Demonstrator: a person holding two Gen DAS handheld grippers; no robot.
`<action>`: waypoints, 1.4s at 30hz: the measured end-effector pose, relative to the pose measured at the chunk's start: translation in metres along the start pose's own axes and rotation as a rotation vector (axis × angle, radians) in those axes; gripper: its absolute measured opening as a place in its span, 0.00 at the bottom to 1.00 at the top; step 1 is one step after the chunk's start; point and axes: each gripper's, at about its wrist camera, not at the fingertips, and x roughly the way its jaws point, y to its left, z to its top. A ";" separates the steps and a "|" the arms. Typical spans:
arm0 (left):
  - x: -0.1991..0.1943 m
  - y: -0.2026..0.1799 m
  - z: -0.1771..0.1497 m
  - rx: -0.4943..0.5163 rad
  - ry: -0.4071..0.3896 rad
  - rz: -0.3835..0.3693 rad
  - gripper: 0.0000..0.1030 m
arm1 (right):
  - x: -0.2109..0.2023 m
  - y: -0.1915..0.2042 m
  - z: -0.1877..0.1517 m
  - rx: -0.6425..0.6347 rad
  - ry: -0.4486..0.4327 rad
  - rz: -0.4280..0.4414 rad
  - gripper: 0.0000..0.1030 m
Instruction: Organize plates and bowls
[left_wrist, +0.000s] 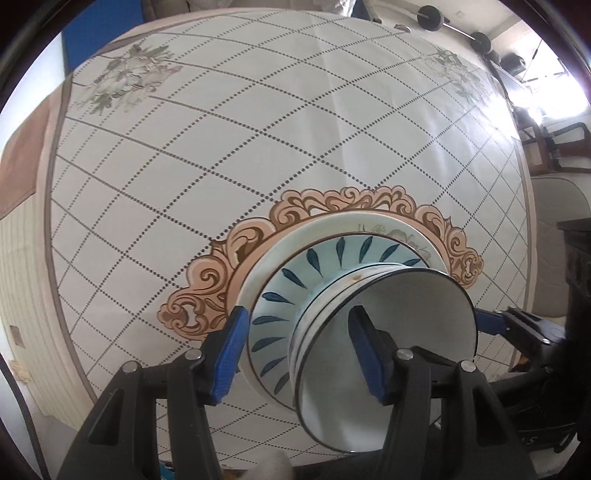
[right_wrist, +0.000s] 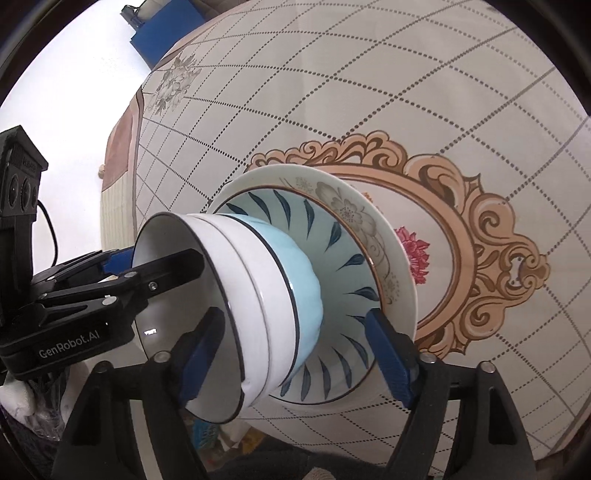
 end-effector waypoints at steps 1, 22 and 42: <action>-0.006 0.002 -0.004 -0.010 -0.021 0.022 0.52 | -0.008 0.003 -0.002 -0.014 -0.024 -0.032 0.92; -0.119 -0.004 -0.117 -0.121 -0.403 0.159 0.85 | -0.129 0.063 -0.110 -0.111 -0.382 -0.389 1.00; -0.221 -0.074 -0.248 -0.133 -0.591 0.185 0.86 | -0.261 0.091 -0.254 -0.135 -0.647 -0.412 1.00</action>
